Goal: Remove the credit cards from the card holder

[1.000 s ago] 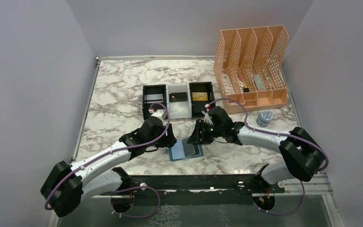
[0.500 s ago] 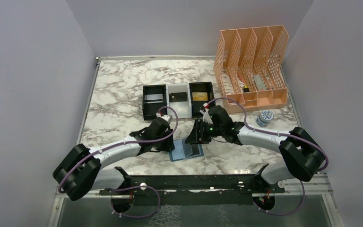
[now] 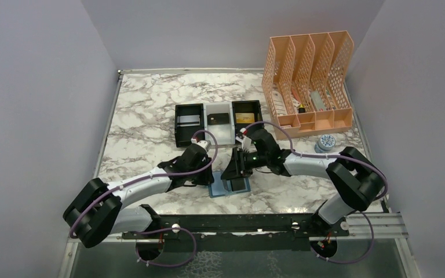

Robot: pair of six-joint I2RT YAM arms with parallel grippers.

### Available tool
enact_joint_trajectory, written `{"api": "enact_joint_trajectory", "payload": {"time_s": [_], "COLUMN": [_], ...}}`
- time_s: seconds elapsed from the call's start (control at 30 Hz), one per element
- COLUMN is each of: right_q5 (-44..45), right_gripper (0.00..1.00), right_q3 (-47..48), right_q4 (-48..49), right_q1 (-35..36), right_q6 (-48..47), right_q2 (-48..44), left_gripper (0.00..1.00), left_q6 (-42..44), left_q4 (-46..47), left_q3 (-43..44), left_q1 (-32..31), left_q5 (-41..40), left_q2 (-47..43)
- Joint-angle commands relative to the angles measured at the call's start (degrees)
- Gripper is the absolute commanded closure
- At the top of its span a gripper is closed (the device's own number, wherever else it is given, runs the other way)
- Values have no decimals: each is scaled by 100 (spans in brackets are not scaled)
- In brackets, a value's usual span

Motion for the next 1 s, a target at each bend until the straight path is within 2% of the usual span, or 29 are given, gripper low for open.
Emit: {"api": "enact_joint_trajectory", "payload": {"time_s": [0.0,0.23,0.5,0.63,0.97], "right_q5": [-500,-598,489,808,1751], "right_gripper": [56,53,55,56,57], "right_q3": [182,295,301,277,40], "right_q4": [400,386,-517,-725,-856], "right_q1": [59,68,64,68,68], "right_q6": [19,-41,-287,-284,-336], "right_q2": [223,268,-47,-163,-833], "left_gripper": [67,65,57,52,49], "left_q6": [-135,-427,-696,-612,-426], "left_q4": [113,-296,-838,-793,-328], "left_q3": [-162,-225,-210,-166,-92], "left_q1": [-39,-39,-43,-39,-39], "left_q5": [-74,-597,-1125,-950,-295], "left_q2": [-343,-875,-1706,-1912,-1591]}}
